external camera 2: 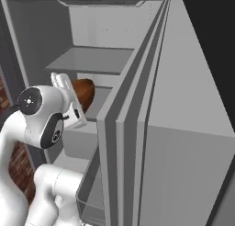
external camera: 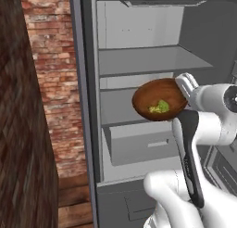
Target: Move the cup from next to the sink to the open cabinet. Then, move the bowl with the broccoli to the fridge to clear the area for faucet cleaning.
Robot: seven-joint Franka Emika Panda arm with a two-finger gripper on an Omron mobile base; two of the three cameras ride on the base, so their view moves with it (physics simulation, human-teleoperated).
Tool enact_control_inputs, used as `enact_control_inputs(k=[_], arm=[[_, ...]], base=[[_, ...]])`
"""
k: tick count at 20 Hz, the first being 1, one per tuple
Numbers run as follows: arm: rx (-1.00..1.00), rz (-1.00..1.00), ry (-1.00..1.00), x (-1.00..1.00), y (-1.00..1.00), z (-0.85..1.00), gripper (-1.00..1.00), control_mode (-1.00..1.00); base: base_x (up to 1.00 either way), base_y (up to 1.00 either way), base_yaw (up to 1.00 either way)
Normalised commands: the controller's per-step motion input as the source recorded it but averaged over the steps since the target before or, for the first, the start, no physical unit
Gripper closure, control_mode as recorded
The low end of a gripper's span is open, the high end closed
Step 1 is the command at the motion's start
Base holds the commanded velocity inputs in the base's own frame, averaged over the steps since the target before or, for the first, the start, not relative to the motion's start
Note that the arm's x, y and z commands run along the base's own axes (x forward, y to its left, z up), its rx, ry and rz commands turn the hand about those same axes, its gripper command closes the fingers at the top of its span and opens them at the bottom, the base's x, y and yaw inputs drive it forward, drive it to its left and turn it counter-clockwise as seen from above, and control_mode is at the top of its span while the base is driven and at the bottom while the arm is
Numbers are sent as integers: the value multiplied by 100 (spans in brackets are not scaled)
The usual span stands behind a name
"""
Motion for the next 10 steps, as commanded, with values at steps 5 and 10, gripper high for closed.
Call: enact_control_inputs(k=[5,10], arm=[[17,0,14,62,0,-29,100,-100],[21,0,15,20,0,-46,100,-100]], base=[[0,0,0],[0,0,0]])
